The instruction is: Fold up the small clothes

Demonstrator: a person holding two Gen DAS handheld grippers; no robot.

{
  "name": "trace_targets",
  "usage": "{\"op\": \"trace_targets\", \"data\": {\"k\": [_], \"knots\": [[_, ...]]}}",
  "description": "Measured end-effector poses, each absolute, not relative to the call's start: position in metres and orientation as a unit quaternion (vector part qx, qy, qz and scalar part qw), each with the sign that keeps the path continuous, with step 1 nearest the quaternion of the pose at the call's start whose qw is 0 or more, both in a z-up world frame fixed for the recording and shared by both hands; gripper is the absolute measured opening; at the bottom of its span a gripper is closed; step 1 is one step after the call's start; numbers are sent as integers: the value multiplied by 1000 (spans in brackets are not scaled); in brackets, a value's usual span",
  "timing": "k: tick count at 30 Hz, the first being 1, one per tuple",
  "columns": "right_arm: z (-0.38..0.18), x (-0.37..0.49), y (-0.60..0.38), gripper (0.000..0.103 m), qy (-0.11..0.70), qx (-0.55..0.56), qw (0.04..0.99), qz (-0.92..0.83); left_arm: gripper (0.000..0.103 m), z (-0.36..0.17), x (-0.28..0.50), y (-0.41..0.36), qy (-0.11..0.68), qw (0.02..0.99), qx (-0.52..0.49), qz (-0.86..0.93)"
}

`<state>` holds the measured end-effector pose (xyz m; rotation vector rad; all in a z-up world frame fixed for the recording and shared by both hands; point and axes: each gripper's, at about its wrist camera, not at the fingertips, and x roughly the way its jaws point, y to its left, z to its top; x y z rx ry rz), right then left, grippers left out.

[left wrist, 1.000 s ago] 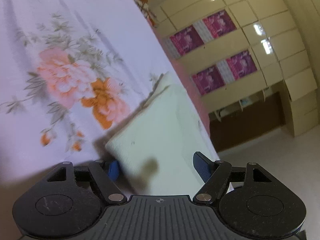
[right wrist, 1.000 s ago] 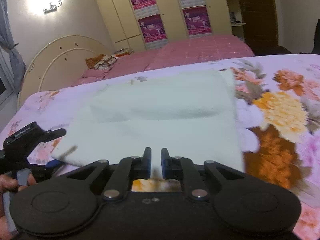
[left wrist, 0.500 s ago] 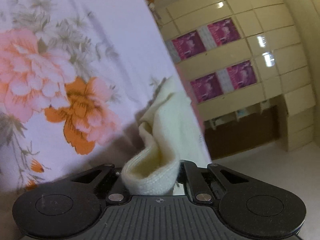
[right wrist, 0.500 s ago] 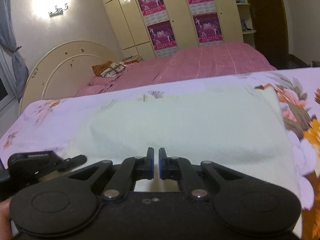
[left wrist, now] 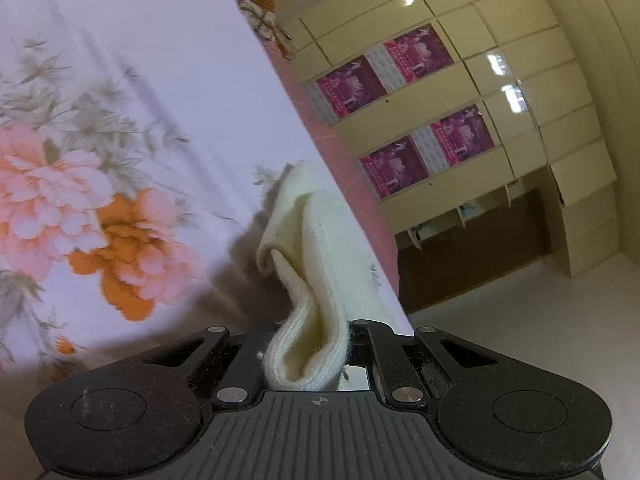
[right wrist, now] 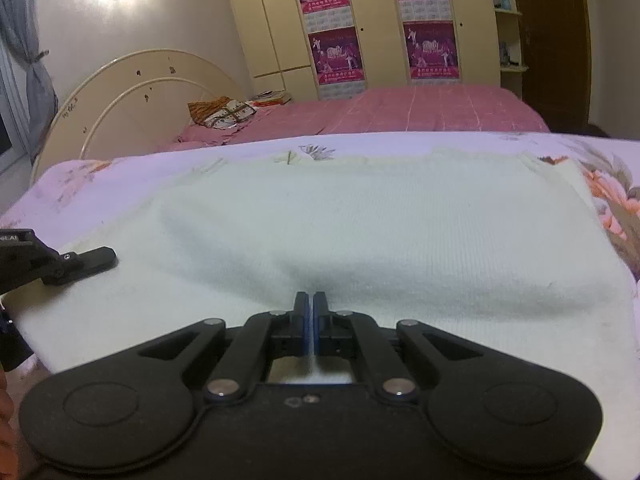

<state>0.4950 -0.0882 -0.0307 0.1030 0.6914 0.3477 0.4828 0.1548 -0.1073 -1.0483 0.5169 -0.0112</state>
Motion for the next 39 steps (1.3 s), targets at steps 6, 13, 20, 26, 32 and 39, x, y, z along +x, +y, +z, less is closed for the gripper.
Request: {"op": "trace_targets", "data": {"k": [6,13,20,26,32,39], "knots": [[-28,502,-106,1,356,92,910,192,8,-50,485,122,241,880,-406,-51],[-11,496,-187,11,340,256,892,153,8,5,513,11,291,904,-273,-151],[-10,465,-316,51,299,422,851,90,10,-37,532,-103,415,866,-197,-198],[-14,448,-352,59,292,458,832,113,40,18,506,-72,334,897,-199,-211],[-21,454,-337,52,316,449,824,138,40,14,533,26,337,911,-220,-86],[-19,480,-312,46,329,403,844,131,40,-15,527,23,368,905,-195,-89]]}}
